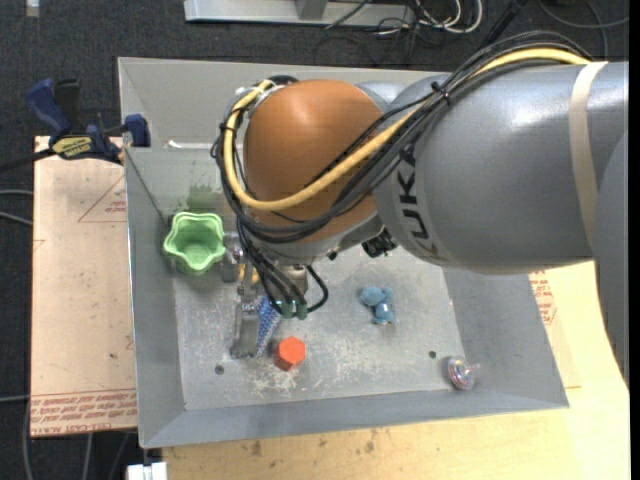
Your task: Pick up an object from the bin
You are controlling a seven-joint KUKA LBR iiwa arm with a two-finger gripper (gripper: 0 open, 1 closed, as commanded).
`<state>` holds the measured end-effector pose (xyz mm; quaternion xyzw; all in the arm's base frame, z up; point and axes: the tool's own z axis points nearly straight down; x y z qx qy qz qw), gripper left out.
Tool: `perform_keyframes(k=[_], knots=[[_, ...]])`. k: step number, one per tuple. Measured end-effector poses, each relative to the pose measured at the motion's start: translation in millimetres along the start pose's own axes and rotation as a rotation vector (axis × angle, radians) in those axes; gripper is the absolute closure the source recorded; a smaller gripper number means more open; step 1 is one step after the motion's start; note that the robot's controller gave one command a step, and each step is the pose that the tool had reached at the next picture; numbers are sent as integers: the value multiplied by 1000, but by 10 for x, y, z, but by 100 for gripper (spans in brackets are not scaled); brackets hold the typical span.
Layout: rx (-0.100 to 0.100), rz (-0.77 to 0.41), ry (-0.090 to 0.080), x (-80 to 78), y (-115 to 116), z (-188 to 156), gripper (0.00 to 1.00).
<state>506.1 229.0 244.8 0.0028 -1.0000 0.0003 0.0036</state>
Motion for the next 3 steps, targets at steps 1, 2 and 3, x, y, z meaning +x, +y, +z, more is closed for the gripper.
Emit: perform_keyframes(k=[1,2,3], knots=[[-4,-329,-12,-532,-961,1721,0],[-5,-326,-13,-545,-953,1697,0],[-7,-323,-14,-555,-949,1680,0]])
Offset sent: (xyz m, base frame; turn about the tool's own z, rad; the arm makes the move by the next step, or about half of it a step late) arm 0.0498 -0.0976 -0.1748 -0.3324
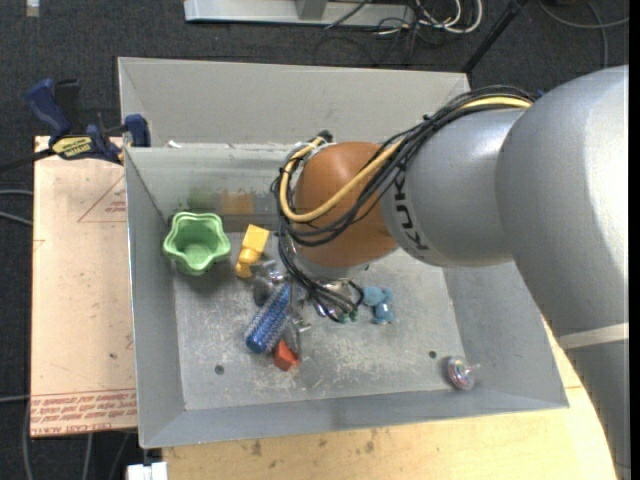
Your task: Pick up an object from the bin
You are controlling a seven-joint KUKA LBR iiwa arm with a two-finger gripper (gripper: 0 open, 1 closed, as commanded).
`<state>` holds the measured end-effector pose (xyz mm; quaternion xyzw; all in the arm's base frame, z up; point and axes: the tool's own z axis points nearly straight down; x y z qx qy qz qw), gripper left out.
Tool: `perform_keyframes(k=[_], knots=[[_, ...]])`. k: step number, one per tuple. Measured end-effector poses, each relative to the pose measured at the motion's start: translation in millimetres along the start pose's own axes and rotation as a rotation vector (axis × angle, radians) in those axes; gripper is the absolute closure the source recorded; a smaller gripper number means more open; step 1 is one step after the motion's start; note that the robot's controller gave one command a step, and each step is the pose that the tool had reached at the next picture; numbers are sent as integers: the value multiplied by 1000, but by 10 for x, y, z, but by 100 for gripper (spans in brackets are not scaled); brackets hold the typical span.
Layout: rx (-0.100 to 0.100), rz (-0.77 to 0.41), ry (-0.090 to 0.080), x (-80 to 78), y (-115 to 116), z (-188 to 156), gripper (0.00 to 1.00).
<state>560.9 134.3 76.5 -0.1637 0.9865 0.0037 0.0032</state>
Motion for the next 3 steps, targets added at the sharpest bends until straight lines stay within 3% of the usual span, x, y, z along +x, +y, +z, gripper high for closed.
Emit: perform_keyframes(k=[2,3], knots=[[-2,5,0,-14,-4,-19,0],[-3,5,-5,-22,3,-19,100]])
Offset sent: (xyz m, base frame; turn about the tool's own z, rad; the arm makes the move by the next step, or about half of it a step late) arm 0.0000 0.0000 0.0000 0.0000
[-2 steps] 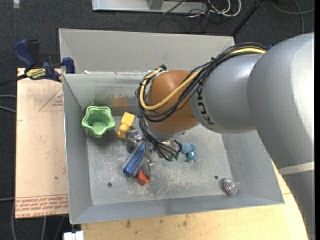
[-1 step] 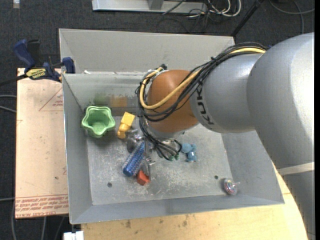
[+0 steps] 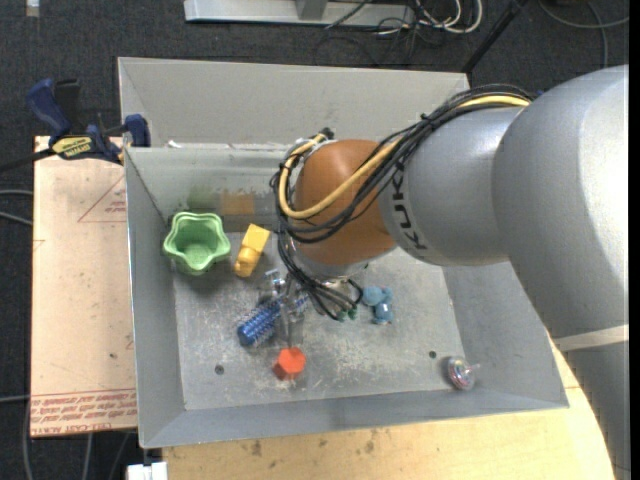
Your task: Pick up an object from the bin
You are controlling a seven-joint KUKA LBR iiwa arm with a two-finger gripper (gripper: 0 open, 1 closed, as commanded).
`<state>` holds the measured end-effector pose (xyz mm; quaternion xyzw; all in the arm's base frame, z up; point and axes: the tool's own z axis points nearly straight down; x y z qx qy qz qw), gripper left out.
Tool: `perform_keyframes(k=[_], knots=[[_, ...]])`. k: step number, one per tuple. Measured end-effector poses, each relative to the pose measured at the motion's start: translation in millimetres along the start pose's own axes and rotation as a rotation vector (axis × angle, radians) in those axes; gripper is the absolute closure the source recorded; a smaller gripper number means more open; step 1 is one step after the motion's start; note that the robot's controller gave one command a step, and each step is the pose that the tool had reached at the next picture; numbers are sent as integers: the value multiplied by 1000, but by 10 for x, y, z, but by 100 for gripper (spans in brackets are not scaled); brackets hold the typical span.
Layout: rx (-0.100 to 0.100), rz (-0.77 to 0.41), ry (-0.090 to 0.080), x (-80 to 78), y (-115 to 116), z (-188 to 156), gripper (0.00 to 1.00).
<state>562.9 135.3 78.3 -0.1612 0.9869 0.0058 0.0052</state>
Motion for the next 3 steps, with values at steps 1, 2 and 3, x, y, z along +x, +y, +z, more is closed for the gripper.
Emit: perform_keyframes(k=[1,2,3], knots=[[7,0,9,-6,6,-17,100],[9,2,5,-32,17,-660,100],[9,4,8,-42,23,-858,100]])
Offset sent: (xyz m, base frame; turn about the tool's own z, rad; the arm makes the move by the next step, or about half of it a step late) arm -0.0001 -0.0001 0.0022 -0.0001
